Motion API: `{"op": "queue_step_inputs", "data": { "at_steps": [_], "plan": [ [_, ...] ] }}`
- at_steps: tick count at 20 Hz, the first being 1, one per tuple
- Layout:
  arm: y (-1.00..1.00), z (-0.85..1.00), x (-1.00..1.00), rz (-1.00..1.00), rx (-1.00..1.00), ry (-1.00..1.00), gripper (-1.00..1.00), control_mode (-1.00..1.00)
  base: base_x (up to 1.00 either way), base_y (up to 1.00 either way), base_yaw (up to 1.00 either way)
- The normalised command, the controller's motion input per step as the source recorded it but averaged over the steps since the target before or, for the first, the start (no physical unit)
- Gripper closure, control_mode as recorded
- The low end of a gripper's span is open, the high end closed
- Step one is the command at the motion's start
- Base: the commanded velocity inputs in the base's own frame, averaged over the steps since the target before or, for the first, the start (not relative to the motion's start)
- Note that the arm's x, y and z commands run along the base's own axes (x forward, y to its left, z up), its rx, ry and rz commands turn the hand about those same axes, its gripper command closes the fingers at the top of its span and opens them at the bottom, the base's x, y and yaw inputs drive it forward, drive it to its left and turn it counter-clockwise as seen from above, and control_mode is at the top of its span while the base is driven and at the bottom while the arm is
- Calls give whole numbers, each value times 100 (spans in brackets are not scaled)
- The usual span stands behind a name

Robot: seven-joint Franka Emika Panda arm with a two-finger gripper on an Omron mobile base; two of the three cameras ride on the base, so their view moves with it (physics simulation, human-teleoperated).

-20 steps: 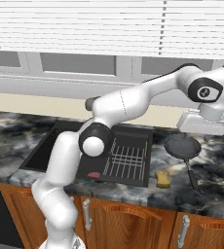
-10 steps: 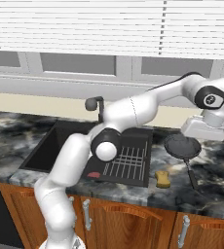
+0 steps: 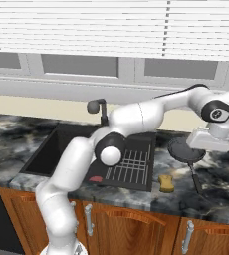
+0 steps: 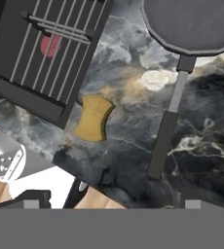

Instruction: Pick the pan and sponge and place them into the sink. Then turn on the water.

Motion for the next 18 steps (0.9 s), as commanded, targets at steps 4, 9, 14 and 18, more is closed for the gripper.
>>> {"op": "queue_step_inputs", "data": {
  "at_steps": [4, 9, 14, 18],
  "plan": [
    [25, -46, 0, 0, -16, -9, -100, -100, 0, 0, 0],
    [13, -35, 9, 0, -15, -7, -100, -100, 0, 0, 0],
    [1, -25, 11, -1, -12, -3, -100, -100, 0, 0, 0],
    [-10, -19, 8, -9, 2, 0, -100, -100, 0, 0, 0]
  ]
}}
